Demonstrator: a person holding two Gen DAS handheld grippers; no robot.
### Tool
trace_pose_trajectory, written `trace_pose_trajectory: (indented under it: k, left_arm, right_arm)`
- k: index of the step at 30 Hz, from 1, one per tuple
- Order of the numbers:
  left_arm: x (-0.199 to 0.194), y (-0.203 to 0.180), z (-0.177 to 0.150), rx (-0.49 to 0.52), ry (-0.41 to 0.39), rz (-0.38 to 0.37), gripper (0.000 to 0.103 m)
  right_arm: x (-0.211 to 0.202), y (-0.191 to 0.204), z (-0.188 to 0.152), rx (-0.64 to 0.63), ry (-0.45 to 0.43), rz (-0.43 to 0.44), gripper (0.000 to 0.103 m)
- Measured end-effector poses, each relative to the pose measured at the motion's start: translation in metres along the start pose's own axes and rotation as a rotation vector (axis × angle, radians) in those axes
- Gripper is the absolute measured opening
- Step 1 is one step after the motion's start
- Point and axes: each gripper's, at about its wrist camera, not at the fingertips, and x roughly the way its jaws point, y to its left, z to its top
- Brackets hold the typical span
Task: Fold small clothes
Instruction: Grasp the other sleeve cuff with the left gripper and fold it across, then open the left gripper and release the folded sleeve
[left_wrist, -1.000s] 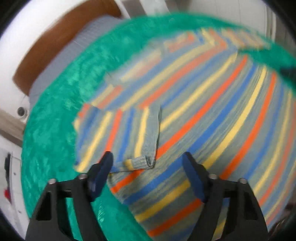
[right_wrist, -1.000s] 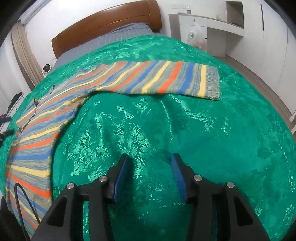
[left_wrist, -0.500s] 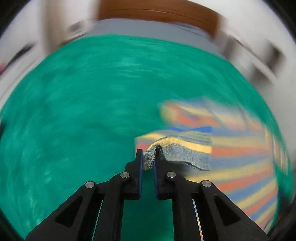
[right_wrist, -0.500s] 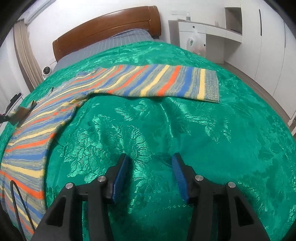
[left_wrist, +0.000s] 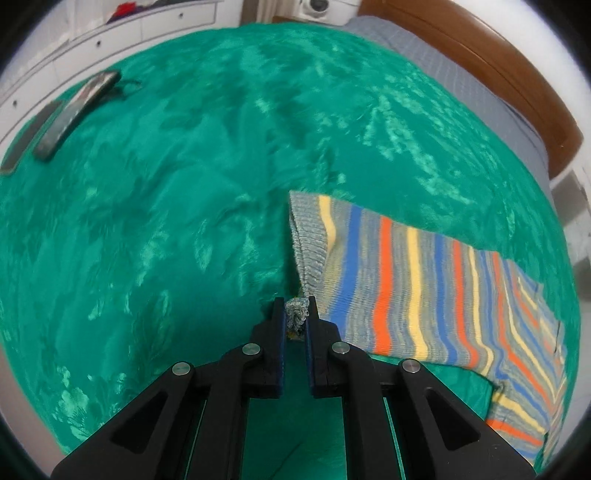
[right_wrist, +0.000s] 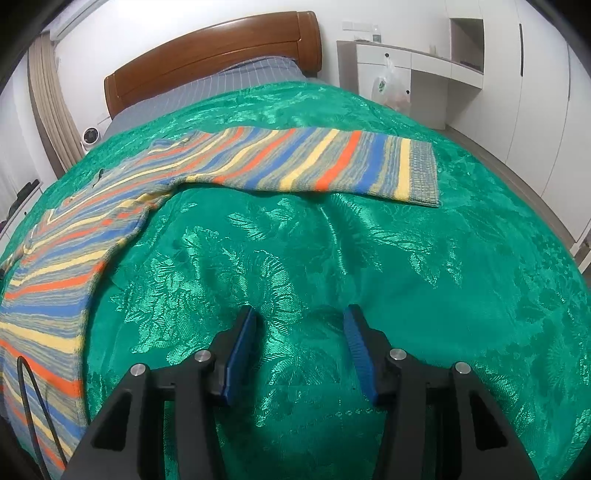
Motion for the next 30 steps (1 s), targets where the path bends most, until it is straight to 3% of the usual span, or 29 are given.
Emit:
trace_pose_trajectory:
  k: [4,11,19,21,22,24,30]
  left_arm:
    - [0.009,0.005,-0.004,0.001,0.003,0.008,0.006]
    - [0.011,-0.014,-0.016,0.154,-0.055,0.104,0.006]
    - [0.006,-0.015,-0.017,0.189,-0.089,0.098,0.01]
    - [-0.004,-0.018,-0.024,0.211,-0.125,0.096,0.028]
    - [-0.011,-0.018,-0.03,0.225,-0.146,0.101,0.048]
    - [-0.03,-0.02,-0.044,0.267,-0.196,0.079,0.065]
    - [-0.087,-0.03,-0.094,0.391,-0.278,0.028,0.081]
  right_arm:
    - [0.001,0.001,0.0,-0.005,-0.002,-0.01,0.05]
    - [0.002,0.001,-0.002,-0.005,-0.013,-0.008,0.05]
    - [0.002,0.001,-0.003,-0.011,-0.021,-0.017,0.05]
    - [0.002,0.002,-0.003,-0.012,-0.022,-0.02,0.05]
    - [0.002,0.002,-0.003,-0.012,-0.022,-0.022,0.05]
    - [0.002,0.003,-0.003,-0.014,-0.024,-0.024,0.05]
    - [0.002,0.006,-0.005,-0.028,-0.041,-0.048,0.05]
